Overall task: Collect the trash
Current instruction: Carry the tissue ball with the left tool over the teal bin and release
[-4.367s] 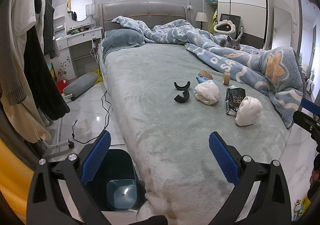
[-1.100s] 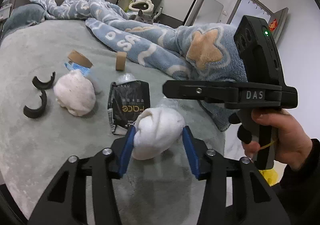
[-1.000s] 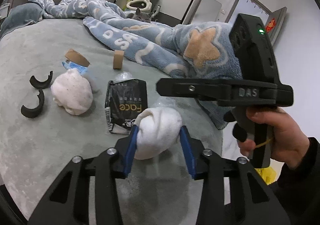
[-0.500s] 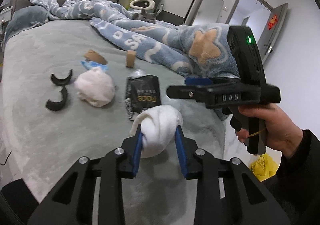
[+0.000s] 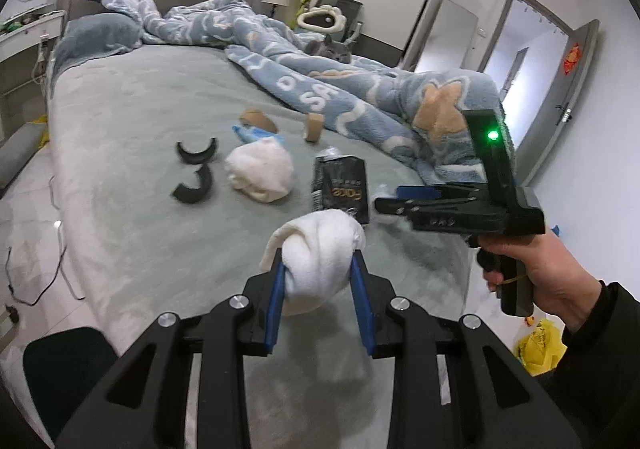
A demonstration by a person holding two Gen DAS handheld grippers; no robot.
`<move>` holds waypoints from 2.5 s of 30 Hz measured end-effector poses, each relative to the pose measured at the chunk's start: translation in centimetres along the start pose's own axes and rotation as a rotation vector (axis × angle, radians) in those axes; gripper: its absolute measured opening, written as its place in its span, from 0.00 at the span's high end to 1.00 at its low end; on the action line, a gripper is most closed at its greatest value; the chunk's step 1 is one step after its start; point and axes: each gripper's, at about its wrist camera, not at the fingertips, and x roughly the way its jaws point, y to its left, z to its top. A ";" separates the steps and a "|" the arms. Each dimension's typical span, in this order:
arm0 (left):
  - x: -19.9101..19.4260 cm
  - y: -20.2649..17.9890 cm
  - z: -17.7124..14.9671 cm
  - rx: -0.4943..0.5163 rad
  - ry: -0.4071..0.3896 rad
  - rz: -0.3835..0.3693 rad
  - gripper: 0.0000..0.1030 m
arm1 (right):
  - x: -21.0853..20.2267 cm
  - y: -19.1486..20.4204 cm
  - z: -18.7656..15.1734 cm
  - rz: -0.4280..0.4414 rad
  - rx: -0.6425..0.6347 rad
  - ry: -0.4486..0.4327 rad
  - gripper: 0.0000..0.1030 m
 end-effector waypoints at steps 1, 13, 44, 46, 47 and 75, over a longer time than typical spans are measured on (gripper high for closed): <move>-0.3 0.3 -0.2 -0.005 0.003 0.016 0.67 | -0.4 0.0 -0.1 -0.014 0.008 -0.009 0.52; -4.8 3.0 -2.5 -0.067 -0.005 0.131 0.67 | -1.4 2.3 -1.3 -0.125 -0.004 -0.048 0.87; -9.5 17.5 -9.6 -0.225 0.157 0.470 0.67 | -6.6 17.6 1.8 -0.016 -0.105 -0.289 0.93; -9.2 18.6 -10.3 -0.244 0.186 0.474 0.67 | -6.5 19.0 2.0 0.014 -0.116 -0.290 0.93; -9.1 19.0 -10.6 -0.257 0.201 0.472 0.67 | -6.4 19.8 2.3 0.039 -0.117 -0.291 0.93; -6.9 27.7 -19.2 -0.533 0.489 0.381 0.46 | 3.7 37.3 0.5 0.342 -0.243 0.001 0.93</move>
